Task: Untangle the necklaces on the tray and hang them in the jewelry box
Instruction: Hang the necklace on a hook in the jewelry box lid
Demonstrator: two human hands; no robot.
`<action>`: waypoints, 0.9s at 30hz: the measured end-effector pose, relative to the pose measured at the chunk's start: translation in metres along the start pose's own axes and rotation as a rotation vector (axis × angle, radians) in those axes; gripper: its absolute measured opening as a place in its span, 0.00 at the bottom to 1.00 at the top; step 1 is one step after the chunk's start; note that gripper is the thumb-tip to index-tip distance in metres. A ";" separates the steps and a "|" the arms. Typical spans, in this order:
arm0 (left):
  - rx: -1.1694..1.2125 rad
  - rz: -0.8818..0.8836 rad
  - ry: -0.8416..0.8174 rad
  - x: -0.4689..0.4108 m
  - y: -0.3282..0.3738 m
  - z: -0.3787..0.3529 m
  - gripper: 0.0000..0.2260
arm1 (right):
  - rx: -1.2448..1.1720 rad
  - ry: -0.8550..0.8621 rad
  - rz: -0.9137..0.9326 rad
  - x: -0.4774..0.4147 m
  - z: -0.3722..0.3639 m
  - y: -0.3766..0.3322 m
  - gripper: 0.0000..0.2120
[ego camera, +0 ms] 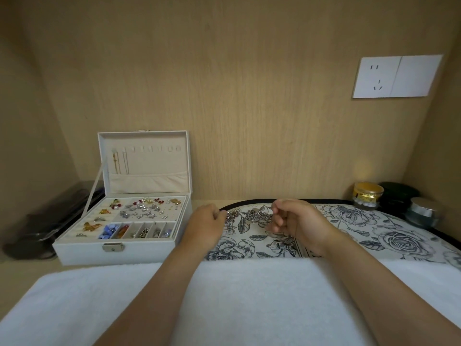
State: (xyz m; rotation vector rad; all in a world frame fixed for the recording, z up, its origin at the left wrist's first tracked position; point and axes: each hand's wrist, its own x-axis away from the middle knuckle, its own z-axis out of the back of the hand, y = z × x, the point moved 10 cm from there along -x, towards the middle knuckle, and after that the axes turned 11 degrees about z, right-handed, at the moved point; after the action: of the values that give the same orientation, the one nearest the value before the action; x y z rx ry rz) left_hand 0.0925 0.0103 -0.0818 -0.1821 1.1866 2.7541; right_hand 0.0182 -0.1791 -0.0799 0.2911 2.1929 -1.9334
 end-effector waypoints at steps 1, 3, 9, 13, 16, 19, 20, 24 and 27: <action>-0.038 -0.039 0.008 -0.001 0.004 -0.002 0.10 | 0.060 -0.020 0.003 0.000 -0.003 0.000 0.09; -0.034 -0.119 -0.020 0.000 0.016 -0.007 0.05 | 0.182 -0.067 -0.001 0.000 -0.014 0.000 0.10; 0.504 -0.020 -0.512 0.020 0.047 -0.045 0.14 | 0.428 -0.129 0.031 -0.002 -0.041 -0.007 0.12; 0.404 0.009 -0.569 0.023 0.045 -0.039 0.10 | 0.441 -0.096 0.012 -0.004 -0.043 -0.010 0.12; 0.251 -0.045 -0.467 0.020 0.050 -0.012 0.08 | 0.471 -0.079 0.006 -0.007 -0.044 -0.014 0.12; 0.224 -0.073 -0.410 0.014 0.055 0.015 0.07 | 0.442 -0.058 0.008 -0.015 -0.046 -0.017 0.13; 0.230 -0.069 -0.392 0.010 0.054 0.024 0.08 | 0.432 -0.053 0.017 -0.020 -0.047 -0.020 0.13; 0.245 -0.074 -0.225 -0.014 0.050 0.071 0.09 | 0.423 -0.033 0.089 -0.045 -0.066 -0.038 0.10; 0.333 -0.060 -0.135 -0.032 0.042 0.108 0.09 | 0.468 -0.039 0.148 -0.073 -0.089 -0.056 0.09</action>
State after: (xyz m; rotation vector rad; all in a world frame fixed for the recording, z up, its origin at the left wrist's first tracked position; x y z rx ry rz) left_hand 0.1104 0.0574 0.0271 0.0048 1.5459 2.4275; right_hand 0.0709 -0.0987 0.0051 0.4650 1.6185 -2.3179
